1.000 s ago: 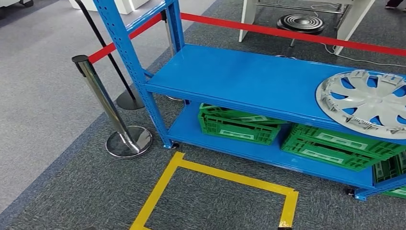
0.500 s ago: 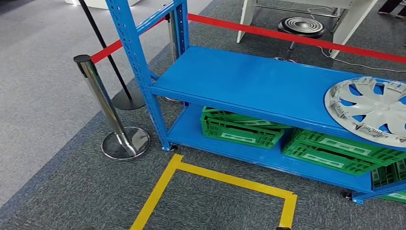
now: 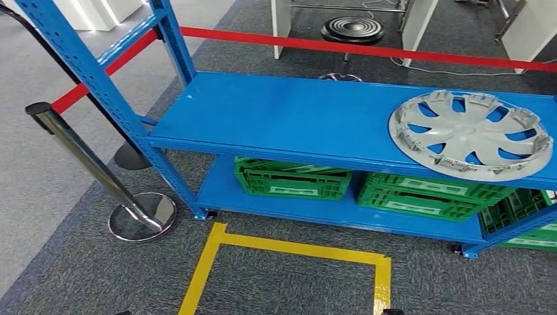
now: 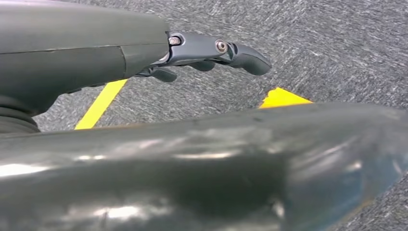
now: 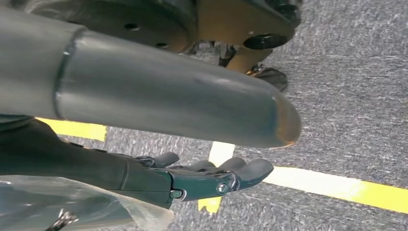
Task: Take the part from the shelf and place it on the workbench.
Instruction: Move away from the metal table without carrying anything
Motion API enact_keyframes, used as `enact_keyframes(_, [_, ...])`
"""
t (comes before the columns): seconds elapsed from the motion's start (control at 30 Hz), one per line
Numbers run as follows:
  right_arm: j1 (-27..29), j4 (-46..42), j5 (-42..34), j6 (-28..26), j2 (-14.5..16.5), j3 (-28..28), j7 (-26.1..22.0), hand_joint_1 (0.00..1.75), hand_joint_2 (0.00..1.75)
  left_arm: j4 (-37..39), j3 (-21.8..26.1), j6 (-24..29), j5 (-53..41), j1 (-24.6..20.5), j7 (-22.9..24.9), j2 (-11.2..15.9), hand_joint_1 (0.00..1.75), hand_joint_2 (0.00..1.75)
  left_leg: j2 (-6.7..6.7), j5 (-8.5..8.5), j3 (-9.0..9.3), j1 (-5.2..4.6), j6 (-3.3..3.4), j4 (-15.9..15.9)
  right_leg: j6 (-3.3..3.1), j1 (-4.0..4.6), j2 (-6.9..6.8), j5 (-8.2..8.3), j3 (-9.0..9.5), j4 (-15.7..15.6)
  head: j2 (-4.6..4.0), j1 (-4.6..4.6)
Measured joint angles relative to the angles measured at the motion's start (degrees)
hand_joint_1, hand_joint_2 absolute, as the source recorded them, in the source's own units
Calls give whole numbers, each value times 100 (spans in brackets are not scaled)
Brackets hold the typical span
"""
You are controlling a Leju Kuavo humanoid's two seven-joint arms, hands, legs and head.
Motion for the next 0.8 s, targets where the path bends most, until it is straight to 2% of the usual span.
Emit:
enact_keyframes(0.03, [5,0,2,-1,1,0,2,0,0,0,1,1,-3,6,11,2,0,0,-3,100,-79,2,2,50,-4,0,62,-13,24,0,0,-1])
enact_keyframes(0.07, [10,0,11,-4,1,-1,4,0,0,0,1,2,-10,9,21,5,0,0,-7,310,-64,2,12,-115,-3,0,120,-29,55,0,0,-1])
enact_keyframes(0.13, [20,0,60,-20,3,-1,11,0,0,0,4,11,-26,2,31,10,0,0,-52,828,151,-1,54,-832,19,4,199,-67,101,0,0,-1])
enact_keyframes(0.17, [21,0,90,-30,4,-1,16,0,0,0,7,16,-34,-8,33,11,0,0,-84,974,260,-6,78,-1167,47,14,232,-87,116,6,0,-1])
enact_keyframes(0.2, [22,0,117,-38,4,-1,21,0,0,0,10,20,-39,-22,34,11,0,0,-115,1039,324,-14,104,-1381,80,20,248,-97,113,7,0,1])
enact_keyframes(0.3, [26,0,154,-45,4,0,29,0,0,0,19,22,-45,-36,34,11,0,0,-132,1035,340,-19,188,-1524,181,15,241,-100,81,-9,0,3])
enact_keyframes(0.37, [22,0,160,-48,4,1,31,0,0,0,22,22,-47,-27,33,8,0,0,-112,1064,356,0,258,-1581,232,13,121,-234,-17,166,0,22])
enact_keyframes(0.4, [16,0,163,-48,4,1,32,0,0,0,22,22,-48,-27,33,5,0,0,-93,1070,364,8,286,-1601,253,10,40,-383,-149,429,0,35])
enact_keyframes(0.47, [8,0,168,-46,4,2,38,0,0,0,24,21,-51,-23,32,8,0,0,-52,1060,364,2,315,-1604,292,2,-63,-712,-511,1174,0,57])
enact_keyframes(0.5, [11,0,171,-45,4,2,43,0,0,0,26,21,-51,-18,32,11,0,0,-31,1055,366,-1,320,-1603,307,-2,-79,-794,-659,1465,0,56])
enact_keyframes(0.53, [17,0,172,-44,4,2,50,0,0,0,27,21,-52,-15,32,13,0,0,-18,1052,369,-2,322,-1602,316,-5,-86,-769,-716,1562,0,56])
enact_keyframes(0.57, [22,0,174,-44,4,2,59,0,0,0,28,21,-54,-15,33,14,0,0,-13,1047,377,-2,318,-1600,318,-7,-93,-641,-664,1442,0,57])
enact_keyframes(0.63, [19,0,176,-43,4,2,73,0,0,0,28,21,-58,-16,34,10,0,0,-10,1029,402,-2,292,-1597,298,-8,-140,-262,-297,697,0,58])
enact_keyframes(0.67, [10,0,178,-43,4,2,78,0,0,0,28,21,-60,-17,34,10,0,0,-8,1013,411,-15,267,-1584,275,-3,-170,-146,-115,332,0,58])
enact_keyframes(0.7, [1,0,178,-42,4,3,81,0,0,0,28,21,-60,-17,34,10,0,0,-4,1002,416,-27,238,-1578,248,3,-192,-93,20,85,0,55])
enact_keyframes(0.73, [-3,0,179,-41,4,3,84,0,0,0,28,21,-61,-17,34,11,0,0,1,998,418,-39,210,-1577,219,11,-202,-108,76,-15,0,53])
enact_keyframes(0.8, [2,0,180,-38,4,4,91,0,0,0,28,21,-62,-18,34,12,0,0,12,1002,428,-44,157,-1590,160,19,-185,-106,105,-33,0,52])
